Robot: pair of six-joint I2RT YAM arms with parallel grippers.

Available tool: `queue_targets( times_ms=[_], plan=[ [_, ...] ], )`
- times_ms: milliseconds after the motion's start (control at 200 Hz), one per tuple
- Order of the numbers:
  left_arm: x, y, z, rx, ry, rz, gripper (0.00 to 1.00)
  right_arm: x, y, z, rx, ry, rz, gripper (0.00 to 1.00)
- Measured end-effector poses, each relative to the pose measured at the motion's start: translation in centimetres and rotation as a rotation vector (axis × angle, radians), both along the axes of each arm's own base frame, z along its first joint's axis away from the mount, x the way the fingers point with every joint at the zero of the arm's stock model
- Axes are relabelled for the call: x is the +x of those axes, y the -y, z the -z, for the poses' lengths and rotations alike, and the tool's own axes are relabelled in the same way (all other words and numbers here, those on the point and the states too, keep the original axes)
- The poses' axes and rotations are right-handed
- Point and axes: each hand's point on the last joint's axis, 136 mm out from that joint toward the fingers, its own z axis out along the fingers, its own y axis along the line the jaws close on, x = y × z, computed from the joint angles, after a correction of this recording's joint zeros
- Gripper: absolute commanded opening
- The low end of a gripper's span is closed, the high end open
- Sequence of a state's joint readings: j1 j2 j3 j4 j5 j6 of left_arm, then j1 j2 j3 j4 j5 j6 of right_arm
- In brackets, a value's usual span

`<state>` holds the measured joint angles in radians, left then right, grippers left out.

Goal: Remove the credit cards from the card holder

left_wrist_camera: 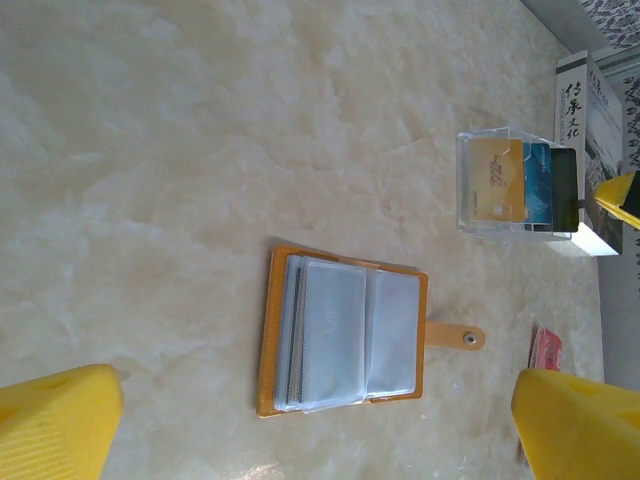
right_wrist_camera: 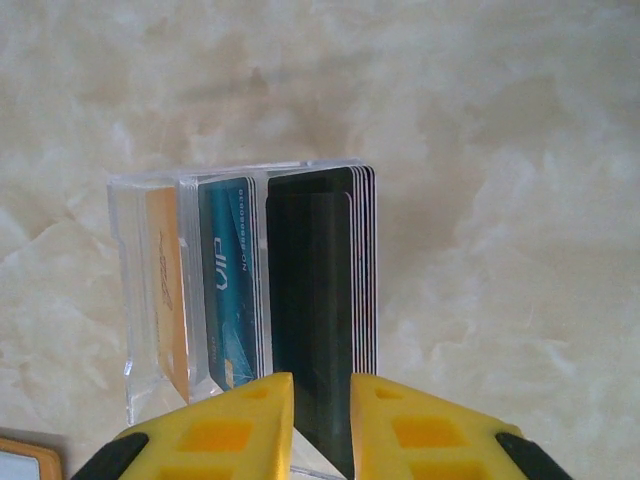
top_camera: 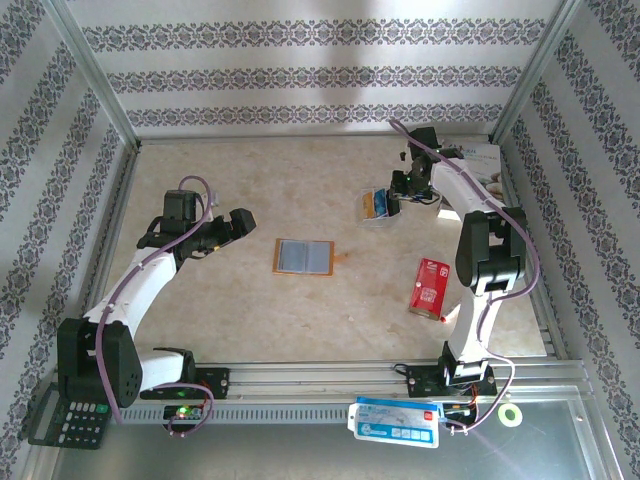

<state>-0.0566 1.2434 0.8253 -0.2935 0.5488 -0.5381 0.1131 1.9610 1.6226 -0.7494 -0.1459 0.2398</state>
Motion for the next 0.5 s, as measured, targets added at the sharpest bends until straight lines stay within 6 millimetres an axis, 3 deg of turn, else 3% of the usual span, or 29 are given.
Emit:
queue_targets(
  times_ms=[140, 285, 395, 500],
  plan=[
    [0.0, 0.1, 0.0, -0.004, 0.0, 0.003, 1.0, -0.3, 0.0, -1.6, 0.011, 0.031, 0.019, 0.33],
    [-0.2, 0.2, 0.1, -0.021, -0.012, -0.001, 1.0, -2.2, -1.0, -4.6, 0.025, 0.097, 0.022, 0.41],
    [-0.3, 0.2, 0.5, -0.036, -0.026, -0.015, 1.0, -4.7, -4.5, -5.9, 0.025, 0.131, -0.039, 0.46],
    [-0.3, 0.3, 0.8, -0.052, -0.031, -0.03, 1.0, -7.8, -9.3, -5.2, 0.037, 0.118, -0.123, 0.5]
  ],
)
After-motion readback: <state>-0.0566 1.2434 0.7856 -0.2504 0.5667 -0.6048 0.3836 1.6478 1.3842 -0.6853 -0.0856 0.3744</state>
